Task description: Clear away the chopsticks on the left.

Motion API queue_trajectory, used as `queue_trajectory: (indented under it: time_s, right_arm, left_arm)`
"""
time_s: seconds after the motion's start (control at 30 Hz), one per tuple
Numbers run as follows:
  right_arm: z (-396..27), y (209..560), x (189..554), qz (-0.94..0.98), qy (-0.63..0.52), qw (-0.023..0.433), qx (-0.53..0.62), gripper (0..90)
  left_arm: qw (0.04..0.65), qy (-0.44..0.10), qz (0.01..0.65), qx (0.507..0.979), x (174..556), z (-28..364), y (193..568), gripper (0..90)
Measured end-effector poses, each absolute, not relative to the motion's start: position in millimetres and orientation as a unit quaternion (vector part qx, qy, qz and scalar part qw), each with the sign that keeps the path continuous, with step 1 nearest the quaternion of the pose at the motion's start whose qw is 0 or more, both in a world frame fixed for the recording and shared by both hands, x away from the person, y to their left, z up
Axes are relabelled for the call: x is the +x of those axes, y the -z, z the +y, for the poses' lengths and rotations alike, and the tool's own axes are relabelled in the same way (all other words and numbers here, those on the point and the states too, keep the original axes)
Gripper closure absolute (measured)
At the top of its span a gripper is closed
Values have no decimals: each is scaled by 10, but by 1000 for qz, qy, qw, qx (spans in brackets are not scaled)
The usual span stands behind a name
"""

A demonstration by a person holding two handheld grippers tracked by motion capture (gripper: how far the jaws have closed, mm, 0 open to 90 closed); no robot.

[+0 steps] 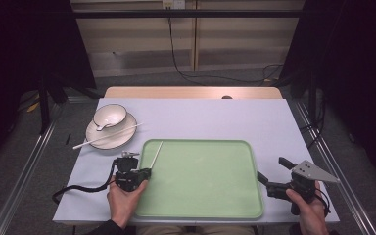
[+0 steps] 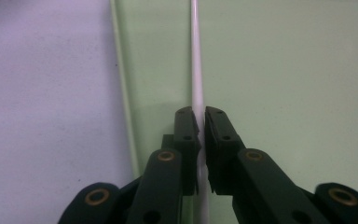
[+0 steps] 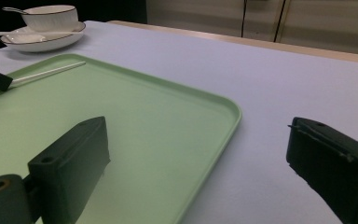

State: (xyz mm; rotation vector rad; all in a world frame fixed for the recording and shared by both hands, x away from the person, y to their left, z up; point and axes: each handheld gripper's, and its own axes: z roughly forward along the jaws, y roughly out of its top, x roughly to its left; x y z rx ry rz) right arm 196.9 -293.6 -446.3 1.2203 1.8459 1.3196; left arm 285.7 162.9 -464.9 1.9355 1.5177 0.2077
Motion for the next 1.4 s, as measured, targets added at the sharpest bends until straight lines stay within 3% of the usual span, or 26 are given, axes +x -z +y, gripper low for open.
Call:
queue_trajectory:
  time_s: [0.17, 0.2, 0.27, 0.33, 0.47, 0.53, 0.63, 0.67, 0.7, 0.9, 1.07, 1.13, 1.17, 1.4]
  right_arm:
    - [-2941, 4461, 1965, 689, -492, 280, 452, 56]
    - [-2941, 4461, 1966, 689, -493, 280, 452, 57]
    - [-2941, 4461, 1965, 689, -493, 280, 451, 57]
    - [-2943, 4461, 1966, 689, -493, 280, 452, 56]
    - [-2945, 4461, 1966, 689, -494, 280, 451, 56]
    - [-2944, 4461, 1967, 688, -493, 281, 451, 56]
    - [-2945, 4461, 1966, 688, -494, 281, 452, 56]
    - [-2945, 4461, 1966, 688, -494, 281, 452, 56]
    - [-2946, 4461, 1966, 688, -494, 281, 451, 56]
    - [-2946, 4462, 1967, 688, -494, 280, 452, 56]
    - [-2949, 4463, 1968, 687, -494, 281, 453, 56]
    - [-2948, 4464, 1969, 687, -494, 281, 453, 56]
    - [-2950, 4463, 1970, 688, -493, 281, 453, 56]
    - [-2949, 4462, 1969, 686, -494, 281, 453, 55]
  left_arm:
    - [335, -80, 574, 743, 2856, 1627, 4653, 820]
    - [341, -85, 561, 749, 2850, 1630, 4659, 765]
    - [341, -84, 551, 757, 2851, 1637, 4655, 753]
    - [335, -105, 544, 763, 2856, 1655, 4651, 647]
    - [344, -135, 512, 775, 2840, 1689, 4615, 593]
    - [346, -146, 510, 774, 2832, 1706, 4595, 502]
    - [350, -186, 501, 769, 2821, 1764, 4534, 454]
    - [353, -196, 500, 767, 2819, 1780, 4517, 375]
    - [355, -213, 482, 772, 2822, 1851, 4461, 360]
    - [384, -221, 461, 769, 2835, 2025, 4351, 199]
    - [406, -219, 457, 761, 2886, 2293, 4317, 155]
    - [407, -224, 461, 756, 2928, 2442, 4298, 197]
    - [402, -260, 450, 754, 2941, 2540, 4246, 199]
    - [415, -255, 441, 754, 3059, 2733, 4124, 293]
